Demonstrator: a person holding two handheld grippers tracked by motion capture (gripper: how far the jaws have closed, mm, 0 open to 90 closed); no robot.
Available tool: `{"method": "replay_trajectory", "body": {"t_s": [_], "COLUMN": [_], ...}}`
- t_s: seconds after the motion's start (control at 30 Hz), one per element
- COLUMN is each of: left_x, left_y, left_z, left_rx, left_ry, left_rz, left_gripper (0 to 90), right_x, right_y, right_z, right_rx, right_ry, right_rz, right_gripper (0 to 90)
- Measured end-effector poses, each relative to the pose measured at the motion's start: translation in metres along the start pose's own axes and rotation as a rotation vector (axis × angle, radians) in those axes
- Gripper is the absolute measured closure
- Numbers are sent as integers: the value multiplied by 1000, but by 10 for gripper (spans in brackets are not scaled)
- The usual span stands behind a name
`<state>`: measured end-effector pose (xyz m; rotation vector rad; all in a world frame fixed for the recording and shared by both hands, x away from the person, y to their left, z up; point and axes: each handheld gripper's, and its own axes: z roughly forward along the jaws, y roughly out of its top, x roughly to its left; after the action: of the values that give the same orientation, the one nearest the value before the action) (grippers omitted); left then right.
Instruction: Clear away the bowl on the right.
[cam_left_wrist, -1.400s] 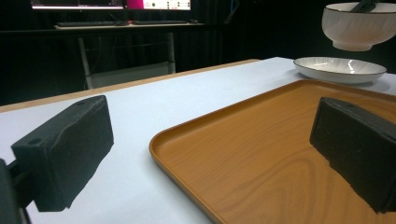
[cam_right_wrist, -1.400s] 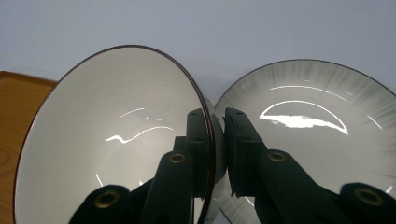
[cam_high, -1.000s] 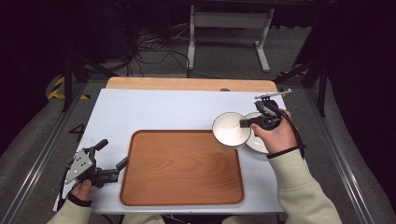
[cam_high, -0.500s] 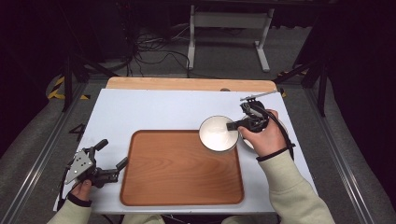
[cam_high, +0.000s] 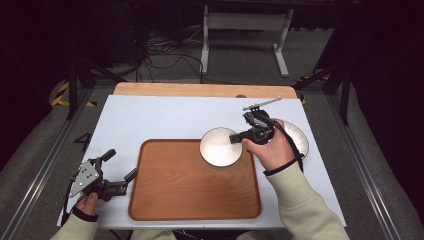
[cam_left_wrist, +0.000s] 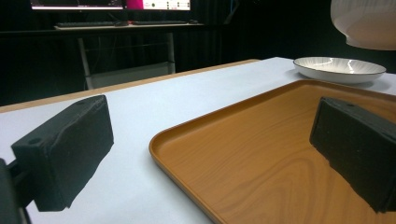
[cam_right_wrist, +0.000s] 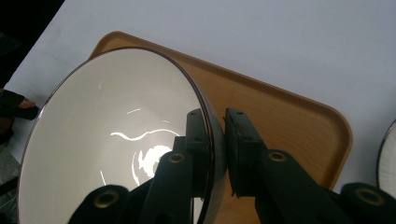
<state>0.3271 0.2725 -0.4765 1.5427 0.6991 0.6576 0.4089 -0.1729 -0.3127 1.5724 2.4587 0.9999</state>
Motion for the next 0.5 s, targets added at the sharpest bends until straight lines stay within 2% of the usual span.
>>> {"method": "replay_trajectory", "body": {"t_s": [0.33, 0.5], "left_x": [0, 0], "left_y": [0, 0], "left_z": [0, 0], "left_rx": [0, 0], "left_ry": [0, 0], "left_rz": [0, 0], "left_gripper": [2, 2], "right_x": [18, 22], "right_y": [3, 4], "right_z": [10, 15], "right_rx": [8, 11], "right_ry": [33, 51], "right_rz": [-26, -29], "right_gripper": [807, 807]}}
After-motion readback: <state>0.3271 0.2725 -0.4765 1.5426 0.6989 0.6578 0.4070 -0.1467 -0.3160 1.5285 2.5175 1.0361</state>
